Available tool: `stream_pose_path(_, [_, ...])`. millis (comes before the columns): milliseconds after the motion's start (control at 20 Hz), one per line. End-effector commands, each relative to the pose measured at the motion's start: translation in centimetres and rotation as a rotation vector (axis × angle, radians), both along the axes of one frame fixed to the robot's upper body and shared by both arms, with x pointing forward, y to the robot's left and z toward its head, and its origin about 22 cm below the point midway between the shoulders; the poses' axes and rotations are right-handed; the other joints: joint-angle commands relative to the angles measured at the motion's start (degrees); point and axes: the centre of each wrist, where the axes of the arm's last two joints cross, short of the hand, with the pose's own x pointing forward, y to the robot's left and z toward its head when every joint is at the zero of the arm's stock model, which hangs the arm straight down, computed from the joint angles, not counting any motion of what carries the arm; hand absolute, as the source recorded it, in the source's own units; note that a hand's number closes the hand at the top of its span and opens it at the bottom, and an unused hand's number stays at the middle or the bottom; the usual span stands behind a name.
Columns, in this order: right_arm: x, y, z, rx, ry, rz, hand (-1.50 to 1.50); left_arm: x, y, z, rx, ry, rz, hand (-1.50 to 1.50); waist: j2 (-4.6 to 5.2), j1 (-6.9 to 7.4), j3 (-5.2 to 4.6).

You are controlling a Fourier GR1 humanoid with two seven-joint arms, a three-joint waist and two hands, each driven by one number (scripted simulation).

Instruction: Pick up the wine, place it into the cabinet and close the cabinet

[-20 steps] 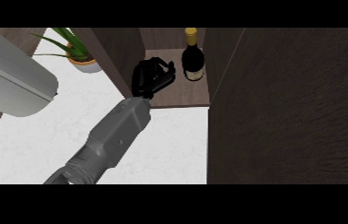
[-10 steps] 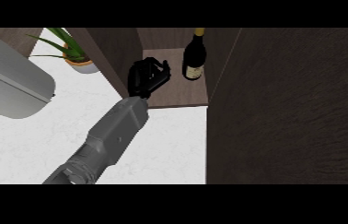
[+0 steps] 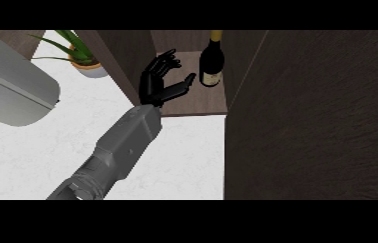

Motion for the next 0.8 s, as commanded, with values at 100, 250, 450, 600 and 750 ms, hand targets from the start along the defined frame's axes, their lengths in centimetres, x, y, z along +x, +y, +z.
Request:
stream_pose_path(100, [-0.8,0.3,1.0,0.003,-0.012,-0.003,-1.5,-1.4,1.4,-2.0,-0.013,-0.079,0.051,-1.5,-1.41,2.3,0.57])
stream_pose_path(250, [-0.1,-0.5,0.2,-0.002,0.008,-0.008,-1.5,-0.7,0.3,-0.4,0.017,-0.069,0.039,-1.5,-1.55,2.85,0.63])
stream_pose_path(450, [-1.2,-0.3,1.0,0.0,0.012,-0.031,-1.5,-1.6,1.8,-1.0,0.023,-0.065,0.01,-1.5,-2.02,3.92,0.64])
stream_pose_path(600, [-1.6,-1.4,0.1,-0.01,0.019,-0.024,-1.5,-2.6,0.9,-0.4,0.036,-0.099,-0.041,-1.5,-2.28,4.43,0.7])
stream_pose_path(750, [-1.2,-0.9,-0.1,-0.011,0.034,-0.038,-1.5,-4.7,-0.2,0.3,0.031,-0.088,-0.116,-1.5,-2.38,4.98,0.71])
